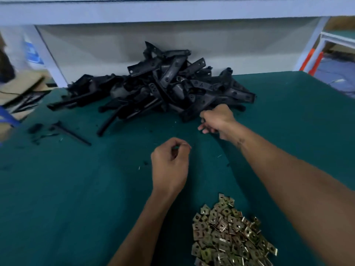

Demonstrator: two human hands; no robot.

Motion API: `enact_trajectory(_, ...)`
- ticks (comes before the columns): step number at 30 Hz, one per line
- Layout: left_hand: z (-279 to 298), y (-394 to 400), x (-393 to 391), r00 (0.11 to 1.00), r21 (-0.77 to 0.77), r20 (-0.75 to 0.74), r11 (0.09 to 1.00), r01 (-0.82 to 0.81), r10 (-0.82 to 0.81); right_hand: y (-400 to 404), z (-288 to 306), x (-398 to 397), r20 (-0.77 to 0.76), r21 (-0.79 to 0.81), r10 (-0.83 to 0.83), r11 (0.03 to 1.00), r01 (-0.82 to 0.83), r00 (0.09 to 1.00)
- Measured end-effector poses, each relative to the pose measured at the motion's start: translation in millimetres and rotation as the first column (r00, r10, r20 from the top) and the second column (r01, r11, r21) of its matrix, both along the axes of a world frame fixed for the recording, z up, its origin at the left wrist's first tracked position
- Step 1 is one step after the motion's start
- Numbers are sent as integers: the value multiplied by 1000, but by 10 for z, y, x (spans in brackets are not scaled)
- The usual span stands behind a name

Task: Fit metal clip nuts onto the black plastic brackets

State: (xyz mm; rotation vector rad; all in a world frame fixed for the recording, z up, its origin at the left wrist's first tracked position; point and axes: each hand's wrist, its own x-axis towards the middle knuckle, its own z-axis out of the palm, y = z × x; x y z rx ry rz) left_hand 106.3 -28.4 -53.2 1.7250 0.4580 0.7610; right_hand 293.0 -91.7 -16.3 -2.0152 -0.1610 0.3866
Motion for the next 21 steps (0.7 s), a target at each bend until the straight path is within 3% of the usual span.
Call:
enact_trajectory(1,-4,3,5,1000,-19,2,1000,0,0,17,-17,-6,42,-14,-18,1000,19,999)
enact_trajectory(3,-4,0,18,1000,-48,3,999,14,-14,-28,-20,-36,281,-135,-1,990,40,960)
enact_trajectory(5,0,-16,16,999,-54,-7,998,30,-31,-150,27,-119,550,-361,120,927,105,827)
enact_trajectory(7,8,-33,-2,999,-63,-6,997,43,-43,-307,89,-223,695,-475,214,853,215,687)
enact_trajectory(12,13,-21,-48,1000,-109,9,994,30,-29,-698,288,-391,842,-419,183,814,401,507)
enact_trajectory(15,22,-30,-62,999,-130,23,991,26,-23,-939,419,-419,900,-275,42,826,492,433)
enact_trajectory(18,21,-50,-68,997,-143,64,989,48,-39,-1103,422,-490,830,-21,-223,904,427,511)
enact_trajectory(19,22,-60,-73,994,-150,87,986,71,-58,-1101,383,-566,743,123,-304,938,325,597)
enact_trajectory(21,43,-75,-80,983,-177,142,974,138,-114,-1013,288,-809,471,420,-329,900,120,819)
